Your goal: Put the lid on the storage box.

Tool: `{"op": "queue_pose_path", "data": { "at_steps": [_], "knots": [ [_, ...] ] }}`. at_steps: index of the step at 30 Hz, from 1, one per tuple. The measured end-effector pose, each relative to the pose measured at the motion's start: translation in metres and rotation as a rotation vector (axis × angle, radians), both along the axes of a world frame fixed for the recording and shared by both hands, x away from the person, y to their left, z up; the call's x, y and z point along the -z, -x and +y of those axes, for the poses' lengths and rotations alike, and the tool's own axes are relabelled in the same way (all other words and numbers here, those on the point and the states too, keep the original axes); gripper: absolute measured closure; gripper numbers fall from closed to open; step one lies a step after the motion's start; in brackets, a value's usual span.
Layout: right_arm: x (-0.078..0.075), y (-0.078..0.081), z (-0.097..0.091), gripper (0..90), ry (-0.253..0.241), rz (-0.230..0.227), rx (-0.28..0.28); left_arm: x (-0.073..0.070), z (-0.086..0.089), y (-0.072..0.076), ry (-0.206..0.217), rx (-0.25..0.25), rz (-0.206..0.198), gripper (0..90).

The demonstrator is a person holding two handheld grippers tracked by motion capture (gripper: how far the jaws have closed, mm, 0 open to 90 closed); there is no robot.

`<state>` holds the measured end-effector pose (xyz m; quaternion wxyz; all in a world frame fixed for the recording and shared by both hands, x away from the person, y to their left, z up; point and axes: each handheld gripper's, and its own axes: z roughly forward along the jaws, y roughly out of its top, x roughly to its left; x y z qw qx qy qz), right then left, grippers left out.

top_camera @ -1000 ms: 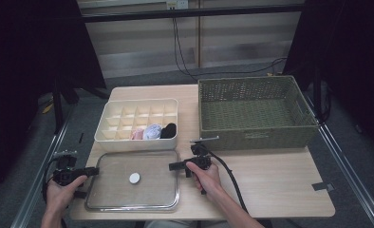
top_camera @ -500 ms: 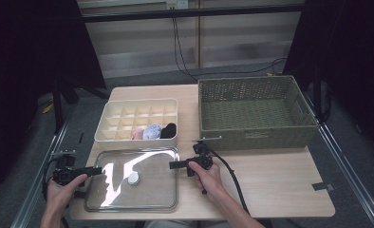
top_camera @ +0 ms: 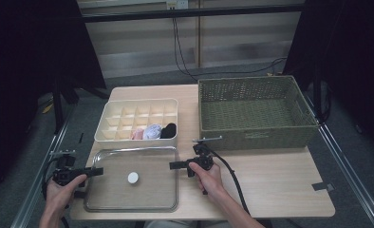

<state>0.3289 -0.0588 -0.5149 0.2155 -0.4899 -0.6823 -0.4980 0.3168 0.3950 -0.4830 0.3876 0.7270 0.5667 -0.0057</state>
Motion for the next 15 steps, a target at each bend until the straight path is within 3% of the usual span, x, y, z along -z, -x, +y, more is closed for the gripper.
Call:
{"op": "queue_pose_path", "data": {
  "at_steps": [2,6,13,15],
  "knots": [
    [-0.003,0.001,-0.001,74.9,-0.001,-0.004,0.008,-0.005,0.002,0.002,0.025,-0.006,-0.024,55.2],
    [-0.013,0.003,0.001,73.6,0.034,-0.018,0.018,-0.012,-0.001,0.004,-0.005,-0.009,-0.048,55.8],
    [-0.020,0.003,-0.001,70.4,0.081,-0.051,0.047,-0.019,-0.003,0.006,0.018,-0.007,-0.079,60.9],
    [-0.021,0.003,-0.002,69.9,0.084,-0.048,0.054,-0.022,-0.003,0.007,0.006,0.004,-0.092,61.9]
  ]
}}
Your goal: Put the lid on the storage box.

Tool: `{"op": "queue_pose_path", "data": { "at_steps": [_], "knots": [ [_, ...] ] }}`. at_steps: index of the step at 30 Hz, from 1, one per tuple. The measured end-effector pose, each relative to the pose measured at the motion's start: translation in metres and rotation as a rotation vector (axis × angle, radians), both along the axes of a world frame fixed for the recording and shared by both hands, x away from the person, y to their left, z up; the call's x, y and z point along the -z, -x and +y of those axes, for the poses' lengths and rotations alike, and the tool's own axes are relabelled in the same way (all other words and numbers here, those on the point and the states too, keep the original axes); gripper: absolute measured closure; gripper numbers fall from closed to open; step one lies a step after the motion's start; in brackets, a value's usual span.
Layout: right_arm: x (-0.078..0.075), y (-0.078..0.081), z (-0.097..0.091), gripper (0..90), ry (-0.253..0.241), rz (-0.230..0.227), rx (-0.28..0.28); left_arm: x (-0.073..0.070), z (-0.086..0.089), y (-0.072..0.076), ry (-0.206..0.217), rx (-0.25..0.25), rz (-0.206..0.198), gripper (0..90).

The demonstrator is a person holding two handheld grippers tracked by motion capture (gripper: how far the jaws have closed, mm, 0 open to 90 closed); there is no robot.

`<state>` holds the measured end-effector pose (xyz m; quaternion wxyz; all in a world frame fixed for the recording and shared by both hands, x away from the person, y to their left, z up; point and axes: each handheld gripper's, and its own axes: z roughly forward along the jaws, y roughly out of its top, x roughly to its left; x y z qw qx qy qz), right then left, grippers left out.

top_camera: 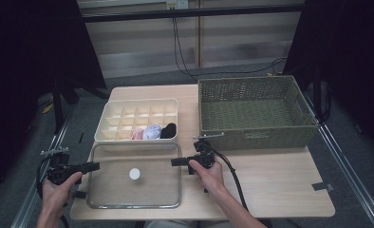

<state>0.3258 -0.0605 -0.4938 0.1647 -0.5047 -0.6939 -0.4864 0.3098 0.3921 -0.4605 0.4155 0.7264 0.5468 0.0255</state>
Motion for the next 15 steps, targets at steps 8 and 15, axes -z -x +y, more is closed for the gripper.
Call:
{"op": "queue_pose_path", "data": {
  "at_steps": [8,15],
  "knots": [
    [-0.016,0.002,-0.002,71.2,0.023,-0.035,-0.008,-0.015,-0.001,0.003,0.024,-0.022,-0.062,66.3],
    [-0.033,0.000,-0.003,72.7,0.032,-0.077,0.004,-0.026,-0.003,0.001,0.015,-0.025,-0.099,67.9]
  ]
}}
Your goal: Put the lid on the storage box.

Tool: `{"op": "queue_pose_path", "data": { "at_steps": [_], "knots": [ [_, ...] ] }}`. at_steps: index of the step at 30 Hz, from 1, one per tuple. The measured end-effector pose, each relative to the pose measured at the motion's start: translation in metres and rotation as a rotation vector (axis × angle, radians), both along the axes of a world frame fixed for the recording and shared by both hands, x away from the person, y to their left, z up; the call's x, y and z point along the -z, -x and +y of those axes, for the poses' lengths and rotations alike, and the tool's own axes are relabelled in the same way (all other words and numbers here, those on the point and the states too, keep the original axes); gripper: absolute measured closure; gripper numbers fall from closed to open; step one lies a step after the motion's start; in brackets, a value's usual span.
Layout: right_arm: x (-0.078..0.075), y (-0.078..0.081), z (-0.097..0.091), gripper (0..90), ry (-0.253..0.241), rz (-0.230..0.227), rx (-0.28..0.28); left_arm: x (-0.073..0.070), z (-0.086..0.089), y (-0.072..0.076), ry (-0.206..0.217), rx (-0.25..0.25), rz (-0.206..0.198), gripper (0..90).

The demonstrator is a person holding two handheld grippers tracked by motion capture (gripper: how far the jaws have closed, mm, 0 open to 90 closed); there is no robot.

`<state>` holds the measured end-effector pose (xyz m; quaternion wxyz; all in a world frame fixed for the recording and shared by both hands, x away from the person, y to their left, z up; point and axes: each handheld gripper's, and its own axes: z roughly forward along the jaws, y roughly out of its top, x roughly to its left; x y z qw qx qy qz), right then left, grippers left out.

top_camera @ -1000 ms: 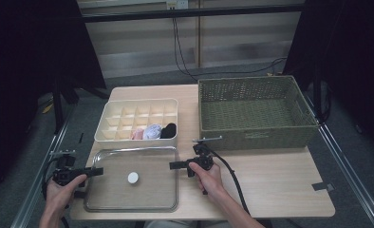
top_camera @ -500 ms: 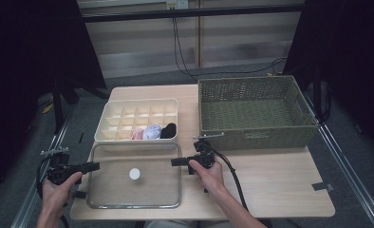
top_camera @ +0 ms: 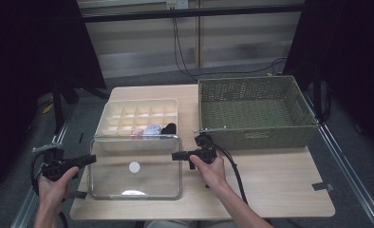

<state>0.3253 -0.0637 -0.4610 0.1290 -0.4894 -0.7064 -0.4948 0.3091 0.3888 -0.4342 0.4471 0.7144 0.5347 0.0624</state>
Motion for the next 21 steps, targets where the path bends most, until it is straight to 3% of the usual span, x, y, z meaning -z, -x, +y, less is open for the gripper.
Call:
{"op": "queue_pose_path", "data": {
  "at_steps": [21],
  "knots": [
    [-0.021,-0.007,-0.001,72.9,-0.007,-0.044,0.003,-0.019,0.001,-0.006,0.003,-0.001,-0.048,68.8]
  ]
}}
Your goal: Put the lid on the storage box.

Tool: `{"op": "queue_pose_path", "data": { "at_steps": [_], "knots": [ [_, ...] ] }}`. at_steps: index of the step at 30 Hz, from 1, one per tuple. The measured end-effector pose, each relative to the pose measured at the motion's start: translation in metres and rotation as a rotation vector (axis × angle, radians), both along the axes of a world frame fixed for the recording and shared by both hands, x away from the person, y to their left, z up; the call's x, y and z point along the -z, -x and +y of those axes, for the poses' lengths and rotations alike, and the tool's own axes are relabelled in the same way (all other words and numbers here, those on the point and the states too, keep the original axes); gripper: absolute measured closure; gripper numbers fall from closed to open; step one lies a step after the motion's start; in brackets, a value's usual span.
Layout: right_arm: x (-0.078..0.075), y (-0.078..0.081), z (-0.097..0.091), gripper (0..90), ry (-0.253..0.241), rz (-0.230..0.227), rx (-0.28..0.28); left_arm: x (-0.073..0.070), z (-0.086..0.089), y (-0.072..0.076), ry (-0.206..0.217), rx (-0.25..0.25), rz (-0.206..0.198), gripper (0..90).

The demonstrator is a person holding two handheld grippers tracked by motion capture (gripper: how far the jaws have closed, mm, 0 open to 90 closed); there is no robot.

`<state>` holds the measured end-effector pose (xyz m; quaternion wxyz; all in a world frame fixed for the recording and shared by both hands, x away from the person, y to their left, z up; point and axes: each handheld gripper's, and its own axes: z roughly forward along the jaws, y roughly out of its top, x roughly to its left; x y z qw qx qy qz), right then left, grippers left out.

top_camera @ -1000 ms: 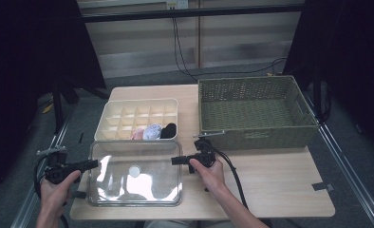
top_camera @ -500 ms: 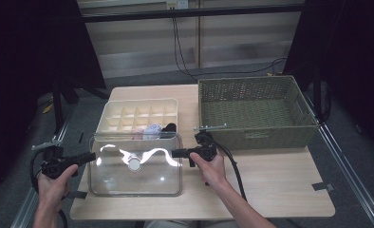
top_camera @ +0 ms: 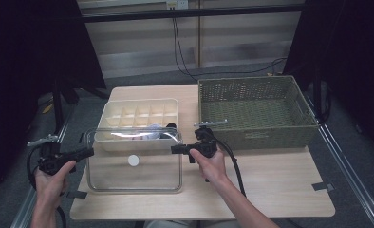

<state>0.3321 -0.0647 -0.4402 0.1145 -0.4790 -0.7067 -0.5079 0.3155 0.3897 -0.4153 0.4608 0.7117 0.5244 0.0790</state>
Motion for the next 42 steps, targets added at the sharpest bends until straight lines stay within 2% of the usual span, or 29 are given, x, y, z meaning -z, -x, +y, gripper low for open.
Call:
{"op": "queue_pose_path", "data": {
  "at_steps": [8,27,33,34,42],
  "knots": [
    [-0.006,-0.001,0.001,73.0,-0.001,-0.016,0.000,-0.005,0.001,0.000,0.005,-0.002,-0.011,68.8],
    [-0.025,-0.008,-0.004,73.1,-0.009,-0.045,0.023,-0.021,-0.004,-0.010,0.008,0.003,-0.030,68.7],
    [-0.031,-0.012,-0.006,73.4,-0.024,-0.048,0.023,-0.028,-0.006,-0.015,0.004,0.005,-0.042,68.7],
    [-0.031,-0.012,-0.007,73.5,-0.026,-0.050,0.025,-0.029,-0.007,-0.016,-0.008,0.006,-0.039,68.6],
    [-0.037,-0.019,-0.010,73.3,-0.018,-0.059,0.032,-0.038,-0.011,-0.026,-0.008,0.009,-0.046,68.6]
  ]
}}
